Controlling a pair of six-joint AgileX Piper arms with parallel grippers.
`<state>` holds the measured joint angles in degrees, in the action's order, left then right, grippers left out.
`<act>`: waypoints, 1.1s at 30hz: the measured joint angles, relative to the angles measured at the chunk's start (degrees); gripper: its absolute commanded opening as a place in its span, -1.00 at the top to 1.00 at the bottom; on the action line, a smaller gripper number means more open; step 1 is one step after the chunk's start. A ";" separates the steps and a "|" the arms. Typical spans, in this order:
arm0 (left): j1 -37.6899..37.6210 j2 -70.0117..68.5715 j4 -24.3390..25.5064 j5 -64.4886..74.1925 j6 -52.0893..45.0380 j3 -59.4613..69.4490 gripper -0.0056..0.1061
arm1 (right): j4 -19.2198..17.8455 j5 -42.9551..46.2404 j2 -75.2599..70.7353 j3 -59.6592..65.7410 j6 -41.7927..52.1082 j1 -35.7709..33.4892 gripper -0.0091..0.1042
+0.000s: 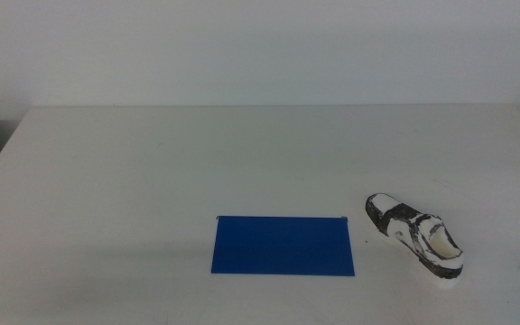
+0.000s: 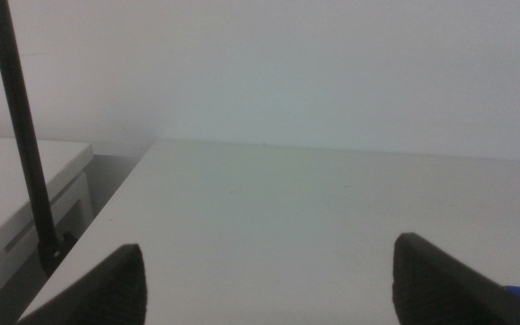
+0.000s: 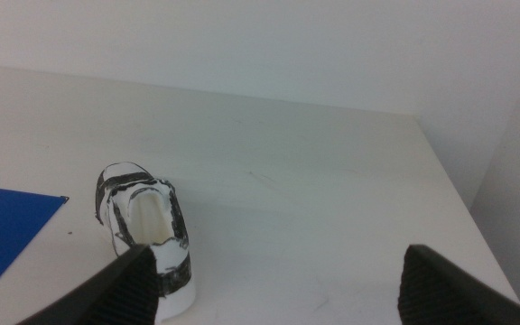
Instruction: Use one arm to grab the shoe from the table and place it on the mat.
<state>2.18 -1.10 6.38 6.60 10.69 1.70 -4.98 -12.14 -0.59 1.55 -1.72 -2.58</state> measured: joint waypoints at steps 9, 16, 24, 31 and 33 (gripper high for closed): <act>0.00 0.00 0.00 0.00 0.00 0.00 -0.78 | 0.56 -0.17 8.36 -12.22 0.00 0.00 -0.78; 0.00 0.00 0.00 0.00 0.00 0.00 -0.78 | 0.62 -0.12 21.31 -22.27 0.00 0.00 -0.78; 0.00 0.00 0.00 0.00 0.00 0.00 -0.78 | 1.86 -8.02 37.05 -40.29 -1.77 0.00 -0.78; 0.00 0.00 0.00 0.00 0.00 0.00 -0.78 | 5.42 -23.03 52.75 -61.67 -0.32 -0.48 -0.78; 0.00 0.00 0.00 0.00 0.00 0.00 -0.78 | 6.50 -27.49 57.30 -67.48 1.72 -1.32 -0.78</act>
<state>2.18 -1.10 6.38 6.60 10.69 1.70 1.52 -39.63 56.71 -65.93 0.00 -3.90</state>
